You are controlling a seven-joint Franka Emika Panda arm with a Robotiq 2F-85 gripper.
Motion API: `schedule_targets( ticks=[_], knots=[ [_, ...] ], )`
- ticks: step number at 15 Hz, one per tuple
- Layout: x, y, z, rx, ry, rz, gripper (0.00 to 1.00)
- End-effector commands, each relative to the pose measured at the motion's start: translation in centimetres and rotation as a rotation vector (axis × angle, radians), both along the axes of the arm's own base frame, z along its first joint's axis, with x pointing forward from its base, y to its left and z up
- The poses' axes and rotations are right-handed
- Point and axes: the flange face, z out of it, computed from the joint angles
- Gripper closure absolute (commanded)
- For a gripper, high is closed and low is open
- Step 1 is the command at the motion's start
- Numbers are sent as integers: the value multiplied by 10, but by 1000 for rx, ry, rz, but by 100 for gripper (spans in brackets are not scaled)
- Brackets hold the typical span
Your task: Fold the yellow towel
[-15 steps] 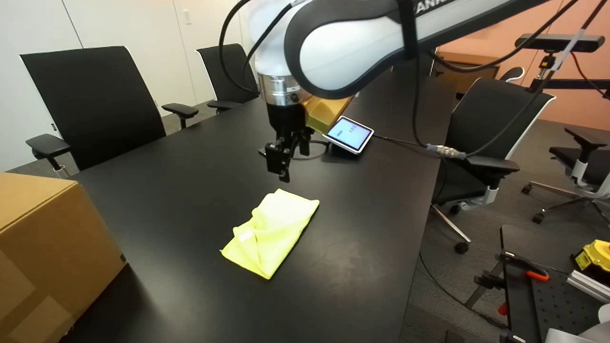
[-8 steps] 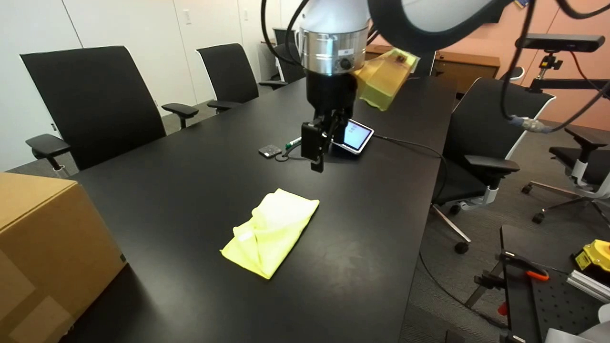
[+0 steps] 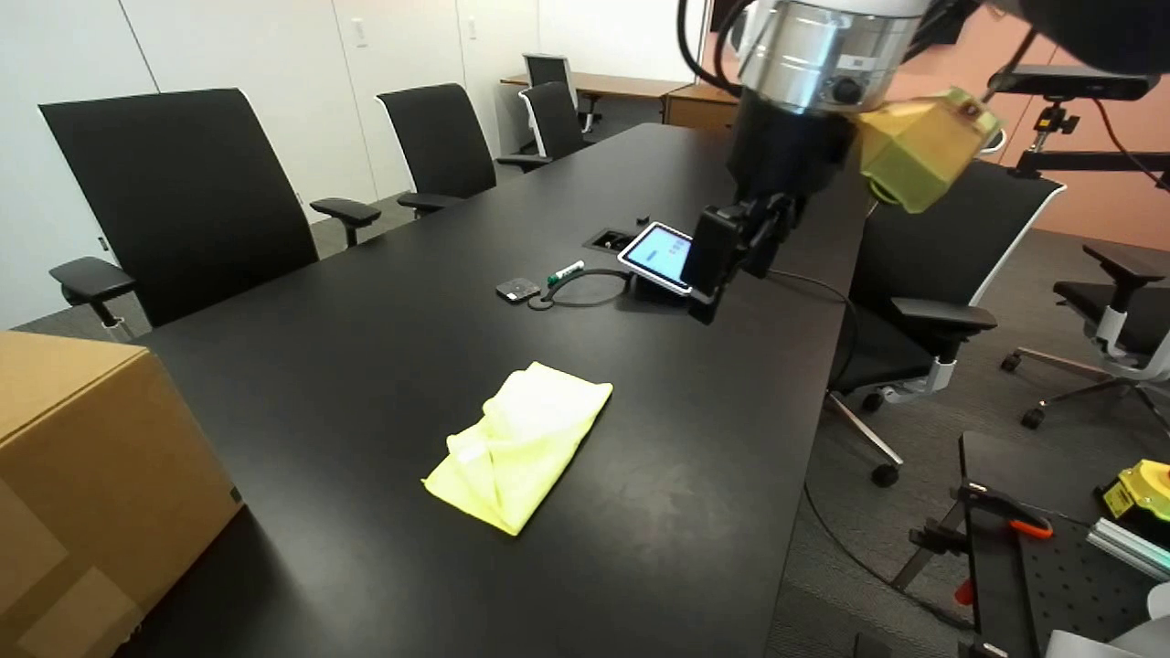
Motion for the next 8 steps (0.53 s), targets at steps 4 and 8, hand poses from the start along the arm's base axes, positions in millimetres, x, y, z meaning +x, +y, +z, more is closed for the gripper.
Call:
schedule_targets(
  ticks=[4,8],
  knots=[
    [-107,-72,-7,33,-106,-104,0],
    [-106,-81,-12,17,-71,-120,0]
  ],
)
